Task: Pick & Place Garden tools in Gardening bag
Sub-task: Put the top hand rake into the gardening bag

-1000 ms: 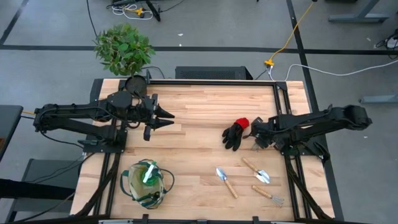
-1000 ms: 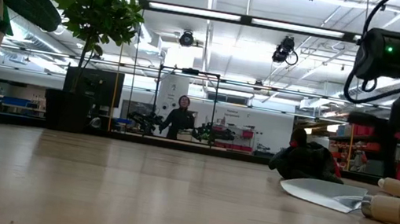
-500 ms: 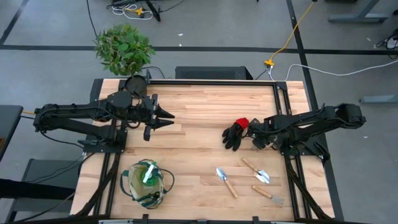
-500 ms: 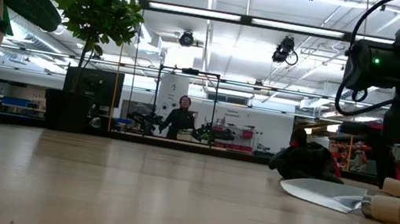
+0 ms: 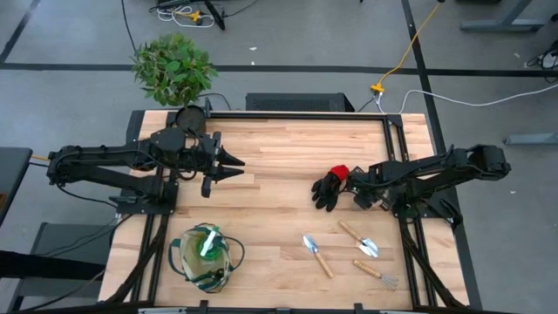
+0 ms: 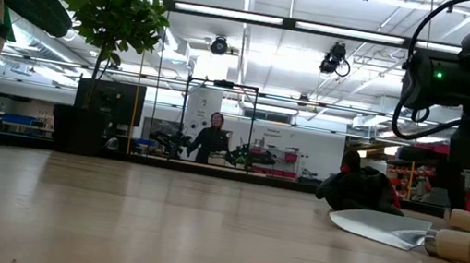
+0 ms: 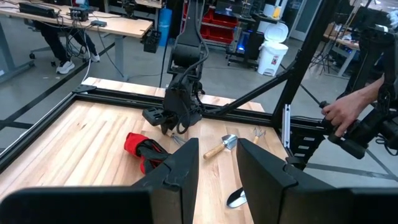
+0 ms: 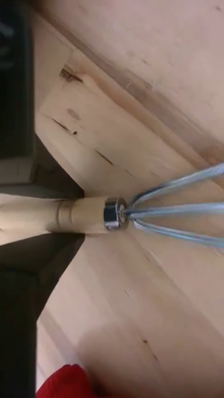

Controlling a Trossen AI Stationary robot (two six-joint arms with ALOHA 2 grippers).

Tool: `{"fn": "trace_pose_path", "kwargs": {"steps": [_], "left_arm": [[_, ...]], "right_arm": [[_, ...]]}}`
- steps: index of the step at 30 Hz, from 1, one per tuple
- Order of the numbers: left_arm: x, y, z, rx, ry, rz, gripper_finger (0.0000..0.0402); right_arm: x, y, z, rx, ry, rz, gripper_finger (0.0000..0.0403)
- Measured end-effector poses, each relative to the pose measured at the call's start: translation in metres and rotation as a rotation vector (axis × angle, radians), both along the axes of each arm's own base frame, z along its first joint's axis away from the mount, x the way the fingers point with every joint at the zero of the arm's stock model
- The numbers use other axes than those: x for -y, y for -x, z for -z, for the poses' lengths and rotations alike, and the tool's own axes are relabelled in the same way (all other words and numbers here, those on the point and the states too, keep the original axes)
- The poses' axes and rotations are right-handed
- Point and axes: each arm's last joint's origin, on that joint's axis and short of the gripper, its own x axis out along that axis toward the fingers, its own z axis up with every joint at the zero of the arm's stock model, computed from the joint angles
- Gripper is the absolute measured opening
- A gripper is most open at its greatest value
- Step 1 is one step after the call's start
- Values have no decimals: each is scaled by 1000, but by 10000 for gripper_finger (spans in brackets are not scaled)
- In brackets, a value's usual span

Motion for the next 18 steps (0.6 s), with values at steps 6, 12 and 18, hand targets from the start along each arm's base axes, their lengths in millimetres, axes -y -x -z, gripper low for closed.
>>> {"fn": "trace_pose_path", "kwargs": {"steps": [6,12,18], "left_arm": [[0,0,0,0,0,0,115],[0,0,0,0,0,0,115],[0,0,0,0,0,0,115]], "right_arm": [[0,0,0,-2,-11,6,63],[-1,1,0,-4,-26,8,62],[-1,-7,-8,39,-54,94,59]]}}
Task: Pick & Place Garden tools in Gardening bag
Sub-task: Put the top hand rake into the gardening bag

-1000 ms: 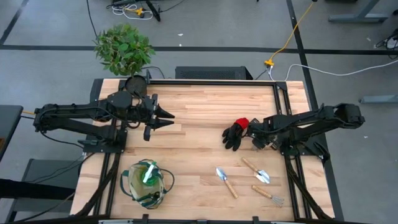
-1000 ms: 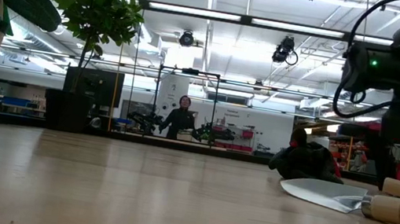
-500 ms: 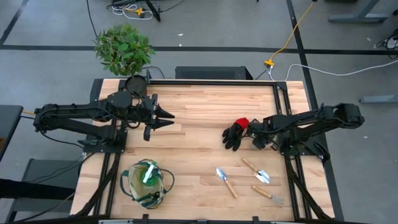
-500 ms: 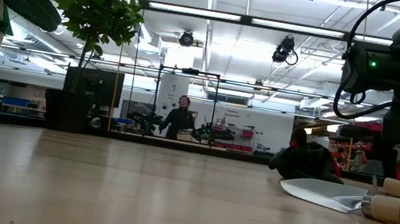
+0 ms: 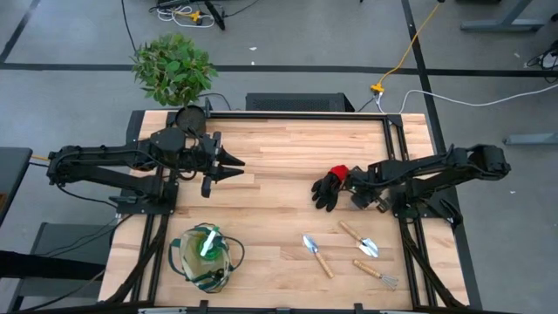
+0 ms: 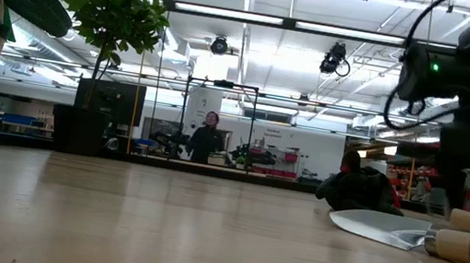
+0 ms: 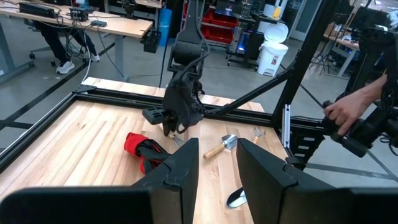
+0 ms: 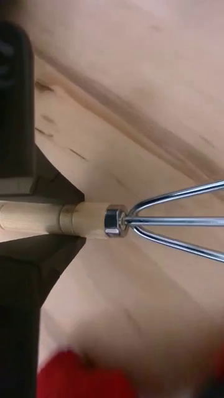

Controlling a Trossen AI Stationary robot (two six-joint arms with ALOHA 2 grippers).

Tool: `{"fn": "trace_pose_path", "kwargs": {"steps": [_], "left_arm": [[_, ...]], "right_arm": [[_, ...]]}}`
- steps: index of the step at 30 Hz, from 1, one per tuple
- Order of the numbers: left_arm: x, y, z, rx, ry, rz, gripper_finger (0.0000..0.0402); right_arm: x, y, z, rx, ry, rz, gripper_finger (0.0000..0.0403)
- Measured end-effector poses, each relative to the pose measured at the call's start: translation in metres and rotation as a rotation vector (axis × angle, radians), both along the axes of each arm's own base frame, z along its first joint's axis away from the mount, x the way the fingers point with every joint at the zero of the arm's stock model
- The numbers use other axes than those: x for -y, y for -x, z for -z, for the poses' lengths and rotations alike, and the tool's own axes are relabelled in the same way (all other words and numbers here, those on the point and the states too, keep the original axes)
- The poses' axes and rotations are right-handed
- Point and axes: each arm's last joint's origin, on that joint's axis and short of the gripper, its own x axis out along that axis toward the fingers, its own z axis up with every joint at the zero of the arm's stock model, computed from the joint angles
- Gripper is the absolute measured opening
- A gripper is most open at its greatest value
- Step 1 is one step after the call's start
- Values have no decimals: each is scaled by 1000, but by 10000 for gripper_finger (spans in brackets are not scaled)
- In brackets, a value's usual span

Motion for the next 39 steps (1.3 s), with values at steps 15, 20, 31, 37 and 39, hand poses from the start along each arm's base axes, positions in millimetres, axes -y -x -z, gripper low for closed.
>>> {"fn": "trace_pose_path", "kwargs": {"steps": [15,20,31,37,39], "left_arm": [[0,0,0,0,0,1,115],[0,0,0,1,0,1,115],[0,0,0,1,0,1,115],[0,0,0,1,-1,1,115],[0,0,0,1,-1,1,115]], "right_arm": [[2,-45,-66,261,-48,128,57],[3,-58,-93,359,-58,174,57],[4,-74,-144,549,-93,260,57],[3,-82,-169,664,-168,295,57],[3,-84,-178,711,-186,315,57]]}}
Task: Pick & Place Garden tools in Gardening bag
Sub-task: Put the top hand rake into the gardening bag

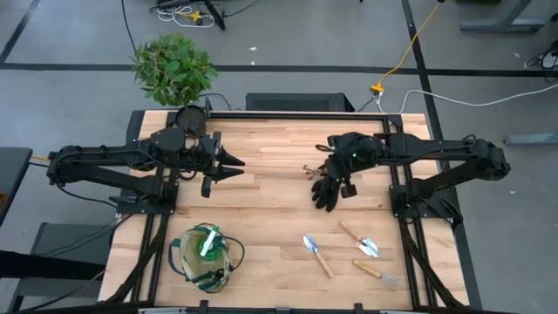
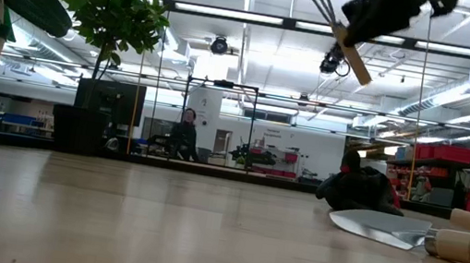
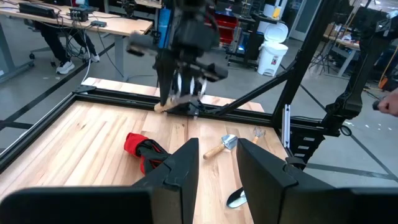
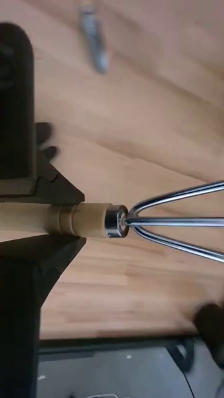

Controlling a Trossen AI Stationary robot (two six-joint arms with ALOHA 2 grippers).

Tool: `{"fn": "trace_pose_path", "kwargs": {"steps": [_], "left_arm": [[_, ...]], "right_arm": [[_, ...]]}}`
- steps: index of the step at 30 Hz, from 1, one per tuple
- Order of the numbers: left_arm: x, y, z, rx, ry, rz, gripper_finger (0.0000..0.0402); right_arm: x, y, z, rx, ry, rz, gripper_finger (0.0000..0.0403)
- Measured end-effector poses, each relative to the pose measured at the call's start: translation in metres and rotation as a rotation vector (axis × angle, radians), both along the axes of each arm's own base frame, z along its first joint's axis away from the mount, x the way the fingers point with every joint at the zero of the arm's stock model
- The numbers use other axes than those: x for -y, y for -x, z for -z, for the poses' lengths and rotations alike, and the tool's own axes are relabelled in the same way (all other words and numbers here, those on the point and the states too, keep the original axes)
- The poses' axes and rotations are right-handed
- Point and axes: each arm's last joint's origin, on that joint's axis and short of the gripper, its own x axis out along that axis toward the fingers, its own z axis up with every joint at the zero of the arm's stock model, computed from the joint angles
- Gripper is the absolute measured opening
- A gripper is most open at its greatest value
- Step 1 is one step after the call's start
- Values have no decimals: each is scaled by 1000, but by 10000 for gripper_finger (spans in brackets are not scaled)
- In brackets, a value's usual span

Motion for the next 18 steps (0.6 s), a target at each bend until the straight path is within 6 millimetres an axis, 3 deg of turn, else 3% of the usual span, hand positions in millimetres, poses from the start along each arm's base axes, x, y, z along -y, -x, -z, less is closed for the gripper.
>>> {"fn": "trace_pose_path", "kwargs": {"steps": [10,18], "left_arm": [[0,0,0,0,-1,0,115],[0,0,0,0,-2,0,115]], "right_arm": [[1,-8,-42,216,-74,74,57],[0,-10,-59,310,-172,115,57]]}}
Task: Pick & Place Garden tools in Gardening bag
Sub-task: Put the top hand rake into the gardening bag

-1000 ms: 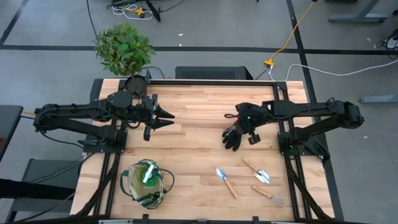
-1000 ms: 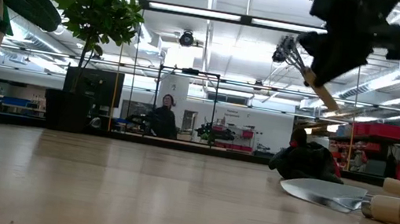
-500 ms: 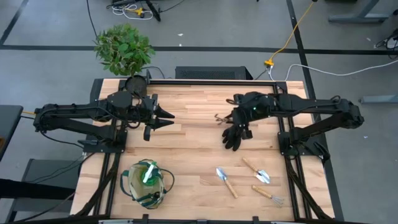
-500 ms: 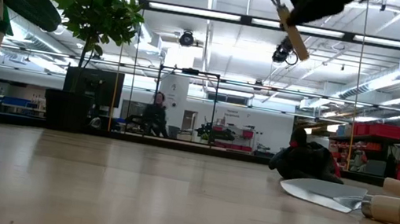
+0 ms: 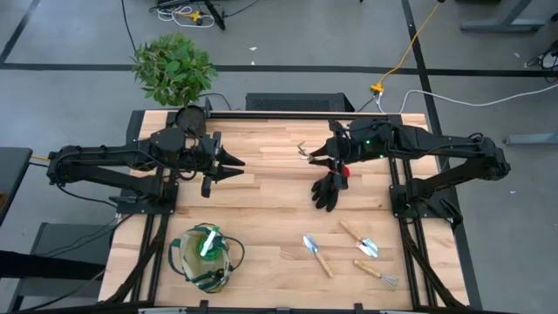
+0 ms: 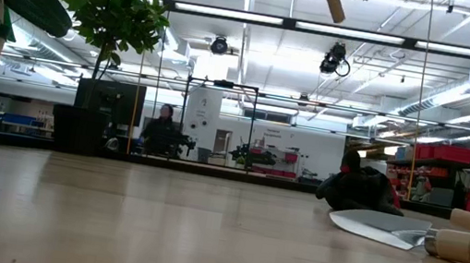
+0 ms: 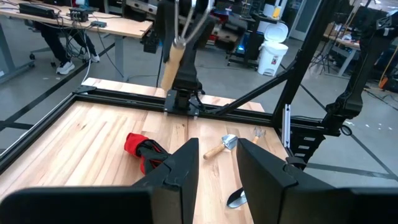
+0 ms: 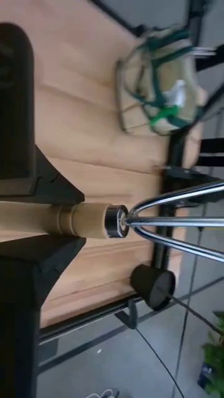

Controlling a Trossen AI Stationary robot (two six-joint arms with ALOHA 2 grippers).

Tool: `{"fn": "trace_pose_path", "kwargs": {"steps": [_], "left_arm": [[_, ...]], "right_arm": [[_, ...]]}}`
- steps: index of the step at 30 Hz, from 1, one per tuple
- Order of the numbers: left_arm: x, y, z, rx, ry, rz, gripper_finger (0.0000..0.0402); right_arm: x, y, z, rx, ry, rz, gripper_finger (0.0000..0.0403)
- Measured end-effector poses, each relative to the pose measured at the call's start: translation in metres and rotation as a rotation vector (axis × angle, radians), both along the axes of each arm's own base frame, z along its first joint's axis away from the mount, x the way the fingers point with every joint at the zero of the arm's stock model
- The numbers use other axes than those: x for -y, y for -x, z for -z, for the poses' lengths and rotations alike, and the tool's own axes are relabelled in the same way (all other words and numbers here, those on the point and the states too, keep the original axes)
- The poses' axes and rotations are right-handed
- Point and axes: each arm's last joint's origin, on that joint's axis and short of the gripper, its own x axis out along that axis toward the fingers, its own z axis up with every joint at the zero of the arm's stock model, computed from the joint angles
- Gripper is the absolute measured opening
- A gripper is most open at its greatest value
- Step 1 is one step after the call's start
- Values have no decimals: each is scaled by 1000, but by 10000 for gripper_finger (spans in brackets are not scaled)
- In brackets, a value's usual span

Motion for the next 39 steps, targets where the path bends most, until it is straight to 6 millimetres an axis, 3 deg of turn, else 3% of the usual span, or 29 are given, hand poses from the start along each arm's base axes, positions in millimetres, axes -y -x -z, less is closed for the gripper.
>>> {"fn": "trace_pose_path", "kwargs": {"steps": [25,39], "left_arm": [[0,0,0,1,-34,5,115],[0,0,0,1,-34,5,115]], "right_arm": [[-2,-10,-27,290,-335,50,57],[-1,-12,-38,393,-397,51,57]]}}
